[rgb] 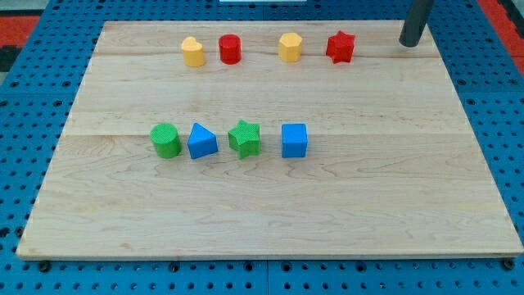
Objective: Separate the cube from the blocks
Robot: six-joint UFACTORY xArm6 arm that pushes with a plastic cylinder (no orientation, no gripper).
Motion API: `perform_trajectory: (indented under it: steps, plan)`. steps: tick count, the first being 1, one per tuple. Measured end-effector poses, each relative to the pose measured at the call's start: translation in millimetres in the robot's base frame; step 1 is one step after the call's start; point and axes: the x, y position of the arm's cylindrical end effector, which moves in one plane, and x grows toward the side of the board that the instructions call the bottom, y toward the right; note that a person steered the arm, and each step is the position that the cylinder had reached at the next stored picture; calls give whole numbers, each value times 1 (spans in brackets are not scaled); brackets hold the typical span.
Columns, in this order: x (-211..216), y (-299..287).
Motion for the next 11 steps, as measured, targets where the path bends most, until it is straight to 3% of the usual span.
perform_trajectory:
  steps: [4,6,7,8,9,10,11]
  plan:
    - [8,13]
    - [163,41]
    - [238,-14]
    - [274,-138]
    - [274,-264]
    - [274,-296]
    - [269,-279]
